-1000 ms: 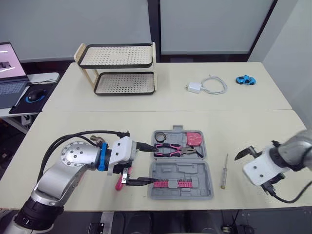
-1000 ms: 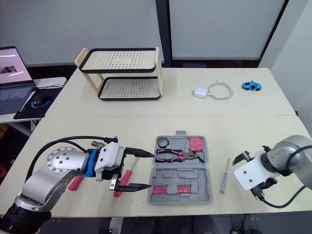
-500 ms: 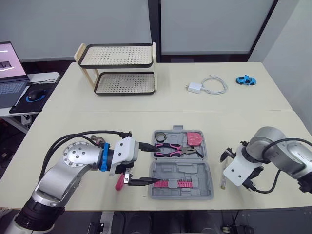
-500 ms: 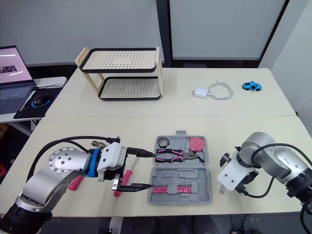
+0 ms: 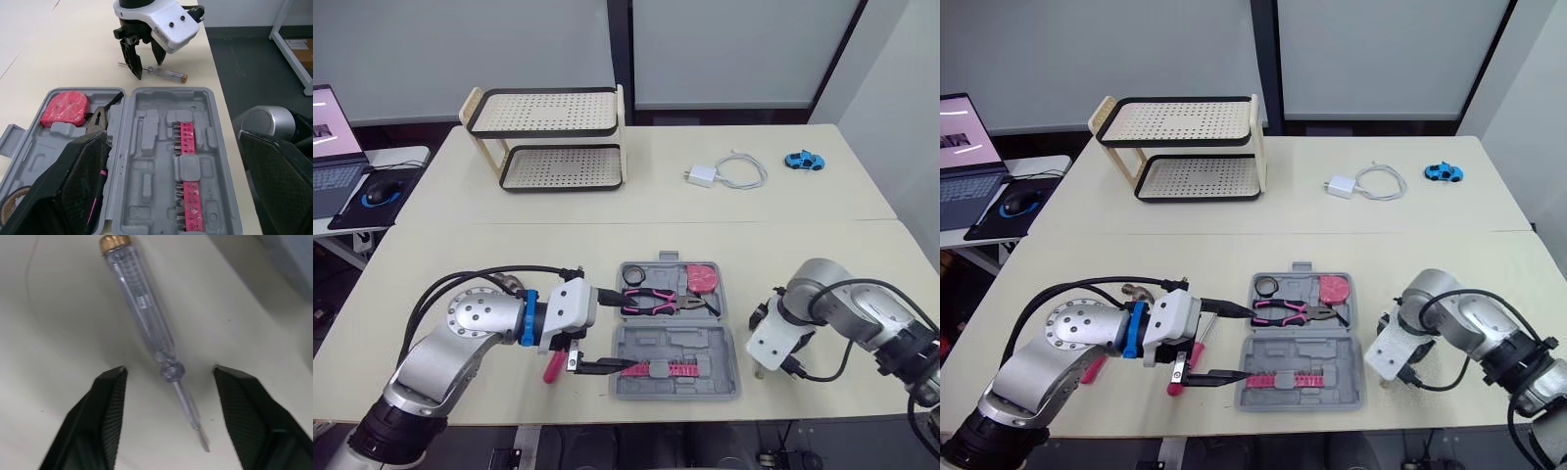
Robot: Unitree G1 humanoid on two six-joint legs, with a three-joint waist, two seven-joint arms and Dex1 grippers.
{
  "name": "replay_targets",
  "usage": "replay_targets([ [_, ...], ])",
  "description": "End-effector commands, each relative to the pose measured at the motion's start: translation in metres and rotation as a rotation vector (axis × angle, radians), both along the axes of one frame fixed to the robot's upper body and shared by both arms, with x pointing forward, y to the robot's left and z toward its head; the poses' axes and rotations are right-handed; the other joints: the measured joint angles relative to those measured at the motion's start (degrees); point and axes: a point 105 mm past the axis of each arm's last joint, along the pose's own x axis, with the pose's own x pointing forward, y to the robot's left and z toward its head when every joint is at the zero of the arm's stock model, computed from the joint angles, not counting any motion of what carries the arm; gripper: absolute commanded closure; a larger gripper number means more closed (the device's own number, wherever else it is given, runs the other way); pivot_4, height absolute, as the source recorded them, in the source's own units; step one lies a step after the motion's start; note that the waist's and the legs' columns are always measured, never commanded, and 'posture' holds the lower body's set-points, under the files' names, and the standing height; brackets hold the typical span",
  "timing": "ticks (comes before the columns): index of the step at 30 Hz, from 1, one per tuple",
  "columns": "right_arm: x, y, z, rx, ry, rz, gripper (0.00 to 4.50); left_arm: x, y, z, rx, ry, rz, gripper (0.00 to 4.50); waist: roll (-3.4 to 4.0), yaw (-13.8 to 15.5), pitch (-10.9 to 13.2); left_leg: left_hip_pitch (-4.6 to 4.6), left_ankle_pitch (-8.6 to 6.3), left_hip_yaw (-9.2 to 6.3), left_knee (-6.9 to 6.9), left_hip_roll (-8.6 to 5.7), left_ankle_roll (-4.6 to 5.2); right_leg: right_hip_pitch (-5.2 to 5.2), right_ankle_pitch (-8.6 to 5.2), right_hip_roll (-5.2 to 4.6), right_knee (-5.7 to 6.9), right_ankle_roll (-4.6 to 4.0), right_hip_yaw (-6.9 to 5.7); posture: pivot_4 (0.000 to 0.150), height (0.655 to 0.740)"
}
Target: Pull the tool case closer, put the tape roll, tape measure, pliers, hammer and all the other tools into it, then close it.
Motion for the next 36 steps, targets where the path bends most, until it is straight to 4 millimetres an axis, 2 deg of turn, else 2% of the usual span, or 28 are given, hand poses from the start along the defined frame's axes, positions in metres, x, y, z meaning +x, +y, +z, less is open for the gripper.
replay_targets([
  [1, 0.001, -0.002, 0.006, -0.015, -0.001, 0.009, 2.84, -0.001, -0.003, 0.003, 0.000, -0.031, -0.011, 0.00, 0.00, 0.01, 0.00, -0.01, 0.03, 0.00, 0.00, 0.00, -0.05, -0.01, 0.00, -0.01, 0.00, 0.00, 0.01, 0.150, 0.7400],
  [5, -0.020, -0.030, -0.024, -0.031, 0.022, -0.004, 4.24, -0.002, 0.000, 0.002, 0.000, -0.031, -0.005, 0.00, -0.07, 0.50, -0.05, -0.03, 0.04, -0.05, 0.00, 0.00, -0.07, 0.03, 0.00, -0.04, -0.02, 0.00, -0.04, 0.150, 0.7400],
  [10, -0.030, -0.074, -0.027, -0.049, 0.004, -0.043, 4.31, -0.001, 0.002, 0.002, -0.003, -0.035, -0.001, 0.00, -0.17, 1.46, -0.11, 0.06, 0.01, -0.04, 0.07, -0.06, -0.02, 0.27, 0.00, -0.10, -0.10, 0.00, -0.06, 0.150, 0.7400],
  [14, -0.033, -0.098, -0.013, -0.020, -0.017, -0.148, 4.31, 0.001, 0.002, 0.003, -0.006, -0.049, -0.006, 0.00, -0.18, 2.13, -0.12, 0.05, -0.07, -0.03, 0.14, -0.12, 0.12, 0.32, 0.00, -0.10, -0.10, 0.01, -0.05, 0.150, 0.7400],
  [16, -0.032, -0.095, 0.010, 0.028, -0.018, -0.236, 4.31, 0.001, 0.001, 0.005, -0.013, -0.053, -0.008, 0.00, -0.15, 2.05, -0.09, 0.04, -0.07, -0.01, 0.14, -0.13, 0.13, 0.31, 0.00, -0.11, -0.11, 0.01, -0.02, 0.150, 0.7400],
  [18, -0.038, -0.085, 0.021, 0.117, 0.002, -0.367, 4.31, 0.002, -0.001, 0.007, -0.019, -0.055, -0.011, 0.00, -0.07, 1.59, -0.04, 0.01, -0.07, 0.00, 0.11, -0.09, 0.13, 0.25, 0.00, -0.10, -0.10, 0.01, 0.05, 0.150, 0.7400],
  [20, -0.049, -0.076, 0.021, 0.242, 0.031, -0.592, 4.31, 0.003, -0.003, 0.008, -0.022, -0.058, -0.016, 0.00, -0.04, 1.18, -0.06, 0.04, -0.07, -0.04, 0.04, 0.01, 0.14, 0.23, 0.00, 0.00, -0.08, 0.00, 0.04, 0.150, 0.7400],
  [23, -0.063, -0.075, 0.019, 0.344, 0.079, -0.882, 4.31, 0.003, -0.005, 0.010, -0.024, -0.061, -0.032, 0.00, -0.04, 1.03, -0.06, 0.03, -0.08, -0.07, 0.01, 0.00, 0.15, 0.22, -0.02, 0.09, -0.03, -0.03, -0.03, 0.150, 0.7400],
  [26, -0.067, -0.076, 0.017, 0.419, 0.083, -1.100, 4.31, 0.005, -0.009, 0.011, -0.025, -0.067, -0.043, 0.00, -0.04, 1.04, -0.05, 0.02, -0.09, -0.06, 0.05, -0.02, 0.16, 0.24, -0.02, 0.03, -0.03, -0.03, 0.03, 0.150, 0.7400],
  [29, -0.071, -0.067, 0.018, 0.516, 0.146, -1.340, 4.31, 0.007, -0.011, 0.012, -0.024, -0.074, -0.054, 0.00, -0.05, 1.07, -0.05, 0.02, -0.08, -0.06, 0.10, -0.03, 0.17, 0.26, -0.01, 0.00, -0.04, -0.01, 0.03, 0.150, 0.7400],
  [32, -0.057, -0.062, 0.032, 0.624, 0.105, -1.515, 4.31, 0.006, -0.012, 0.013, -0.023, -0.078, -0.061, 0.00, -0.04, 0.72, -0.05, 0.04, -0.09, -0.06, 0.07, -0.07, 0.17, 0.24, -0.01, 0.03, -0.03, -0.01, 0.04, 0.150, 0.7400],
  [36, -0.054, -0.050, 0.039, 0.709, 0.153, -1.744, 4.31, 0.005, -0.013, 0.013, -0.030, -0.080, -0.071, 0.00, -0.07, 0.43, -0.04, 0.02, -0.08, -0.08, 0.05, -0.07, 0.16, 0.23, -0.01, 0.03, -0.05, -0.01, 0.01, 0.150, 0.7400],
])
